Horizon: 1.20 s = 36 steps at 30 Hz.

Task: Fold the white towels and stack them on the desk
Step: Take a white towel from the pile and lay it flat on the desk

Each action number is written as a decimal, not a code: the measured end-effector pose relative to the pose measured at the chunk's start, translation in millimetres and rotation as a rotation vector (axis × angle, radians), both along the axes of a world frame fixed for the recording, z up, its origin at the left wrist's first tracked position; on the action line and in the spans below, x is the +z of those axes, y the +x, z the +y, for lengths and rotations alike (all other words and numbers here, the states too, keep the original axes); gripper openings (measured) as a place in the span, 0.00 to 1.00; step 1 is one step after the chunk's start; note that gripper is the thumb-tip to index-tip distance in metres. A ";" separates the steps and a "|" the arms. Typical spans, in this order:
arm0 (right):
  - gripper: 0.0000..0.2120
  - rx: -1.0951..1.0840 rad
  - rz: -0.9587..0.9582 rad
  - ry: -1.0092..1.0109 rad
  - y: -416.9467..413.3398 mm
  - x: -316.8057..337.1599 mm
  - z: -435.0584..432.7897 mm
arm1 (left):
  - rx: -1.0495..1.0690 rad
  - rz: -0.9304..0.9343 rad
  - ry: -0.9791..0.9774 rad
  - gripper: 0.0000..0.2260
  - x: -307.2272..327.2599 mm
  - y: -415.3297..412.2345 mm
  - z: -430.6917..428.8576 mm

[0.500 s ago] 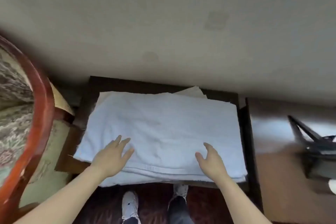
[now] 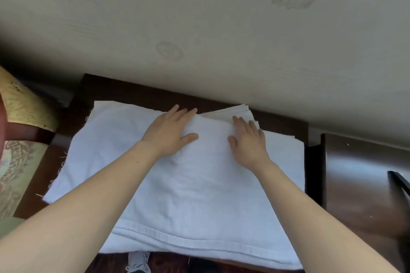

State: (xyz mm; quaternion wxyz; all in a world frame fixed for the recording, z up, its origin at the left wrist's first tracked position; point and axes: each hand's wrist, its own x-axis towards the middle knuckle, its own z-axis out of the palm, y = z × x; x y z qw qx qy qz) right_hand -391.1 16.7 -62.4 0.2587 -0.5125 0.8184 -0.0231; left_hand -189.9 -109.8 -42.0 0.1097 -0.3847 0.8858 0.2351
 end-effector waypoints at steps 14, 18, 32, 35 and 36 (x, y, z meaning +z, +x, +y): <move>0.05 0.091 0.152 -0.196 50.9 86.1 62.4 | -0.254 0.068 -0.243 0.18 76.1 49.0 27.5; 0.12 0.186 0.348 -0.312 76.5 129.9 95.4 | -0.334 0.081 -0.232 0.20 108.2 87.8 47.7; 0.20 0.024 0.871 -0.682 152.4 331.1 226.5 | -0.444 0.226 -0.160 0.17 216.4 164.6 86.1; 0.22 -0.069 0.944 -0.704 148.2 376.8 282.7 | -0.437 0.277 -0.126 0.28 235.2 167.2 99.1; 0.23 -0.102 0.968 -0.696 145.7 388.1 302.2 | -0.404 0.272 -0.087 0.28 243.4 165.8 107.9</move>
